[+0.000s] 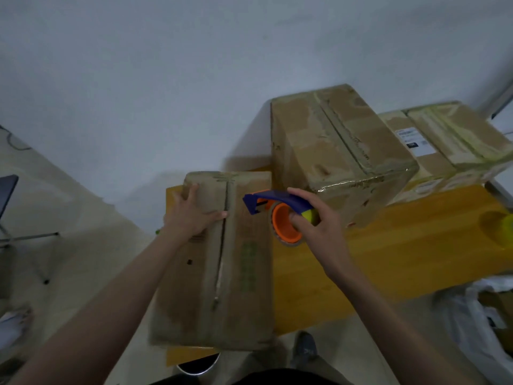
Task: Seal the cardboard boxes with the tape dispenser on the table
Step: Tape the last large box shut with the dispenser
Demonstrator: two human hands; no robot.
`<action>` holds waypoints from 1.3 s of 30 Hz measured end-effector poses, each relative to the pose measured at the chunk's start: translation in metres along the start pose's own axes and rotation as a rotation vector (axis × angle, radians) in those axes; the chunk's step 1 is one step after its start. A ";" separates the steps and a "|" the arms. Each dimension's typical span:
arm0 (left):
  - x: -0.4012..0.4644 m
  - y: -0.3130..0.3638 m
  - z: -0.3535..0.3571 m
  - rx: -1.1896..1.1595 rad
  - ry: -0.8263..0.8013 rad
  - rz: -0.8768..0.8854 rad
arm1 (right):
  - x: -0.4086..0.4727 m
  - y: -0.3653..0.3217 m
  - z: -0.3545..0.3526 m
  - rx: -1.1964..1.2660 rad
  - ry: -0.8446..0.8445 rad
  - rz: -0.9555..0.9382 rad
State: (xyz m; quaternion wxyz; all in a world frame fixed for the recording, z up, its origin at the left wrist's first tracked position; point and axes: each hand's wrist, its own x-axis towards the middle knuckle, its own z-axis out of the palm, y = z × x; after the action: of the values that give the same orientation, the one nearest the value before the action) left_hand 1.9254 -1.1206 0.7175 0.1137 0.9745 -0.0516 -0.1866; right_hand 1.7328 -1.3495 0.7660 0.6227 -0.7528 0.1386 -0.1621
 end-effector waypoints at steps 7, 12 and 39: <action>-0.006 0.029 0.008 0.319 0.157 0.198 | -0.001 0.007 0.000 -0.038 0.022 0.016; 0.023 0.024 -0.001 0.330 -0.039 0.446 | -0.007 0.014 -0.003 -0.053 0.018 0.029; 0.057 -0.029 -0.001 -0.013 0.202 0.129 | -0.006 0.054 0.002 -0.205 0.038 -0.008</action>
State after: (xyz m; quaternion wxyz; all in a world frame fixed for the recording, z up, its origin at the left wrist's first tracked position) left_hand 1.9798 -1.1009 0.6916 0.1367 0.9822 -0.1012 -0.0799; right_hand 1.7277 -1.3554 0.7120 0.5390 -0.8100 0.1631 -0.1636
